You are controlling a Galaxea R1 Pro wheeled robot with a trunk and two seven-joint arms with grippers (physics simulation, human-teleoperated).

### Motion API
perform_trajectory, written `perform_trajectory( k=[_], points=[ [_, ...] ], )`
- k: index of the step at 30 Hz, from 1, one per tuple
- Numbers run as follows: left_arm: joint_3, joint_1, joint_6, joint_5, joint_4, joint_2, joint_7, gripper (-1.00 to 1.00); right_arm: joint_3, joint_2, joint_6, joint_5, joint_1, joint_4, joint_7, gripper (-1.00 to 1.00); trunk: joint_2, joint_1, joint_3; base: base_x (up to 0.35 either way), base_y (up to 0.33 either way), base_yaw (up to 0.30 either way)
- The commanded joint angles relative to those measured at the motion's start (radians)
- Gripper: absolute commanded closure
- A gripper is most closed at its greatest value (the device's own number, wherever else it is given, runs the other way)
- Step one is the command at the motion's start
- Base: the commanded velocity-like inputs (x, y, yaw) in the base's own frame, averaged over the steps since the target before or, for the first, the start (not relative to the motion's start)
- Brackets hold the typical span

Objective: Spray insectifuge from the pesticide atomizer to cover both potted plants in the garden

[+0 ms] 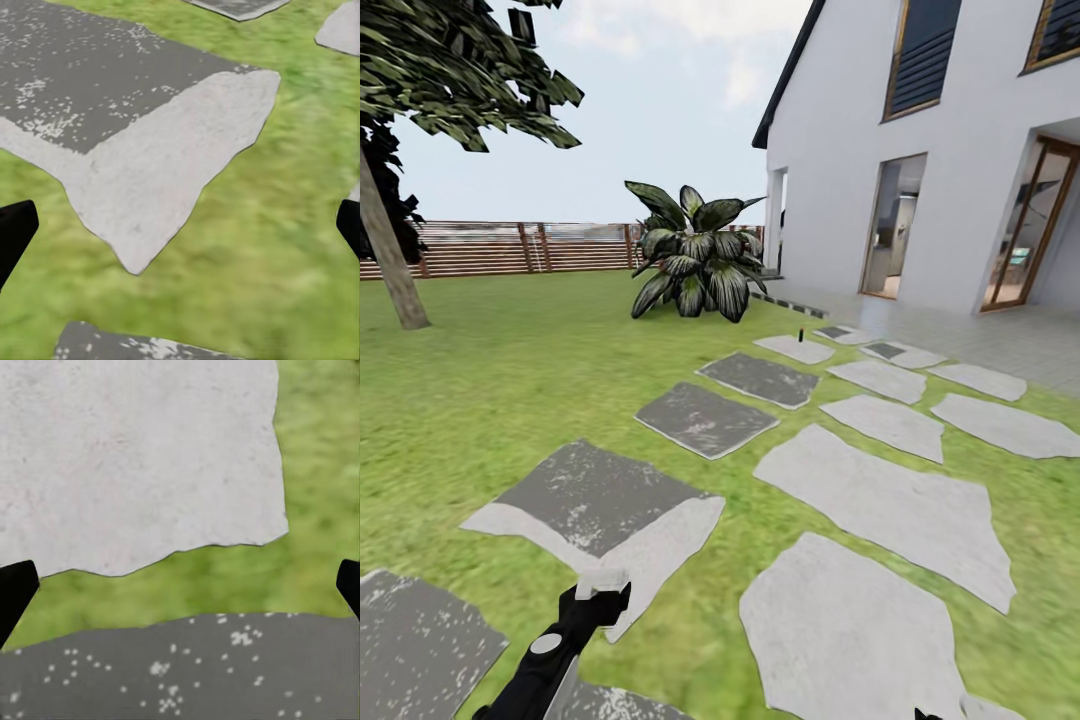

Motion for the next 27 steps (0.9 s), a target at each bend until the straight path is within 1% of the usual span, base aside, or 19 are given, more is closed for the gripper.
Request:
perform_trajectory(
  k=[1, 27],
  points=[
    [0.000, 0.000, 0.006, 0.000, -0.002, 0.000, 0.000, -1.00, -0.001, 0.000, 0.006, 0.002, 0.000, -0.002, 0.002, -1.00, 0.000, 0.000, -0.001, 0.336, 0.000, 0.000],
    [0.000, 0.000, 0.006, 0.000, -0.002, 0.000, 0.000, -1.00, -0.001, 0.000, 0.006, 0.005, 0.000, -0.002, 0.002, -1.00, 0.000, 0.000, -0.001, 0.336, 0.000, 0.000]
  ],
)
